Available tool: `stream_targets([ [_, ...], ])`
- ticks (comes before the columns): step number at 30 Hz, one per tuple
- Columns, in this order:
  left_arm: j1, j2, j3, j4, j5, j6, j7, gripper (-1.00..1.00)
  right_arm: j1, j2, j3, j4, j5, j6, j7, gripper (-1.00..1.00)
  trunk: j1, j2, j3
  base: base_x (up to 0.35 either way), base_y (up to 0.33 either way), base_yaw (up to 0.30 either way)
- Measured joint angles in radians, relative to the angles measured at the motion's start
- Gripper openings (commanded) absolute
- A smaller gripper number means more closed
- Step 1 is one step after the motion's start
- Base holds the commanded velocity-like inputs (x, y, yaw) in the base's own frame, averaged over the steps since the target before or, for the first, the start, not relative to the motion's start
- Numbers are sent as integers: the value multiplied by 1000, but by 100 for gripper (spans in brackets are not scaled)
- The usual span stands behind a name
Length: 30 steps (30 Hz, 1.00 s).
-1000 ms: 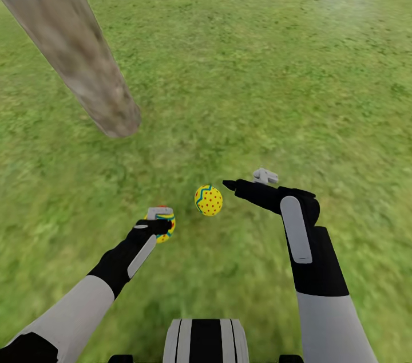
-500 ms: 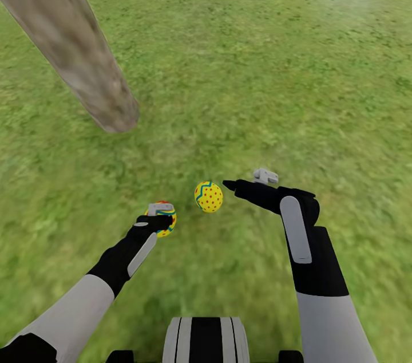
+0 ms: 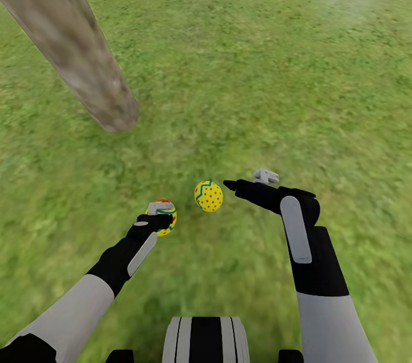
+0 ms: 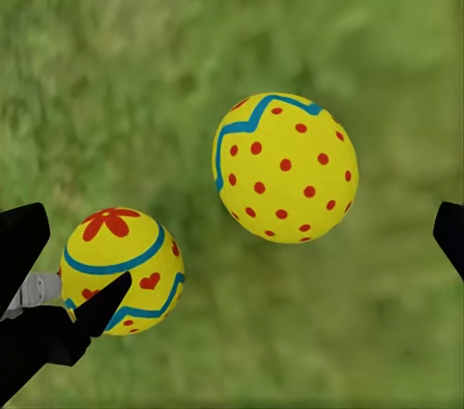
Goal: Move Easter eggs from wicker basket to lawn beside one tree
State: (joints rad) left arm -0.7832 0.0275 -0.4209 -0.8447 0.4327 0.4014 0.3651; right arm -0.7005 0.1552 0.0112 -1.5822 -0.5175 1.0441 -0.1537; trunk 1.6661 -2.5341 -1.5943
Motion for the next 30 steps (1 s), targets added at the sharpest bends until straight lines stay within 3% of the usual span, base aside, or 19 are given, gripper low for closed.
stream_targets([
  [3,0,0,1,0,0,0,-1,100,0,0,-1,0,-1,0,0,100,0,0,0,0,0,0],
  [10,0,0,6,52,8,1,-3,100,0,0,-2,0,-2,0,0,100,-3,2,27,0,0,0],
  [30,0,0,5,52,8,2,-6,100,0,0,-1,1,0,0,-2,100,-12,6,104,0,0,0],
])
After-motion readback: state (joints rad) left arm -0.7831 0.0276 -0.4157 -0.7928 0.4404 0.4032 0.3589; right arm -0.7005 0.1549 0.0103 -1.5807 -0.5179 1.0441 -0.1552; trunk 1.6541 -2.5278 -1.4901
